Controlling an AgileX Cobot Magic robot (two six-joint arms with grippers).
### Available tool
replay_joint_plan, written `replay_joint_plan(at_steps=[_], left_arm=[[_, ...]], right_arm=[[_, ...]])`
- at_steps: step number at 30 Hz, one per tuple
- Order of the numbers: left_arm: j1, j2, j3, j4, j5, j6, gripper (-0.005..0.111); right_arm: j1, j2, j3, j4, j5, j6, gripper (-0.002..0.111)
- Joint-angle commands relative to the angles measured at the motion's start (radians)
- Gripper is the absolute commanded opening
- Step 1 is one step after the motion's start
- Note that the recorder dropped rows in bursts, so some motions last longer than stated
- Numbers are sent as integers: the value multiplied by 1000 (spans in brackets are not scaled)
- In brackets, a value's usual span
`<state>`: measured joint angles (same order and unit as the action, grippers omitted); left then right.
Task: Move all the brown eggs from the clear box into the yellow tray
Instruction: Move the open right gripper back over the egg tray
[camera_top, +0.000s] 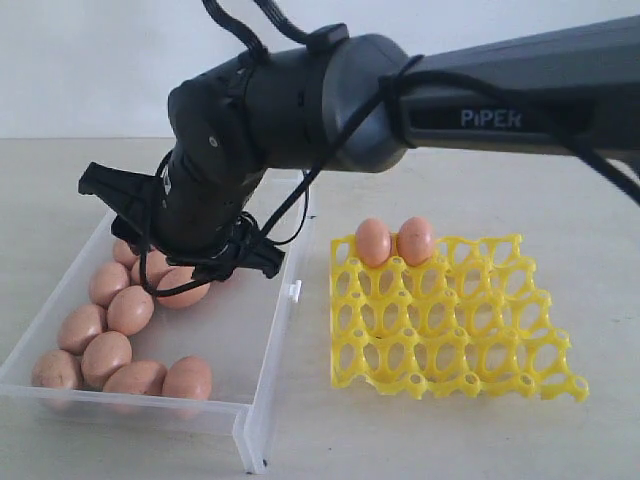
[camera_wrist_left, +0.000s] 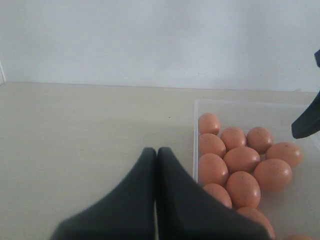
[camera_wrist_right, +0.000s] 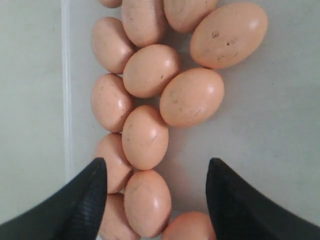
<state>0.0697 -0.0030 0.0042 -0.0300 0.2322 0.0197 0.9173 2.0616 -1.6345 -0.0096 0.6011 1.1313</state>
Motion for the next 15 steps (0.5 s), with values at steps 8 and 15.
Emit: replay_joint_plan(at_steps=[8, 15], left_arm=[[1, 3, -4, -5, 0, 1, -4], [1, 3, -4, -5, 0, 1, -4]], right_arm=[[0, 56, -10, 10, -134, 148, 58], [0, 92, -10, 10, -155, 184, 77]])
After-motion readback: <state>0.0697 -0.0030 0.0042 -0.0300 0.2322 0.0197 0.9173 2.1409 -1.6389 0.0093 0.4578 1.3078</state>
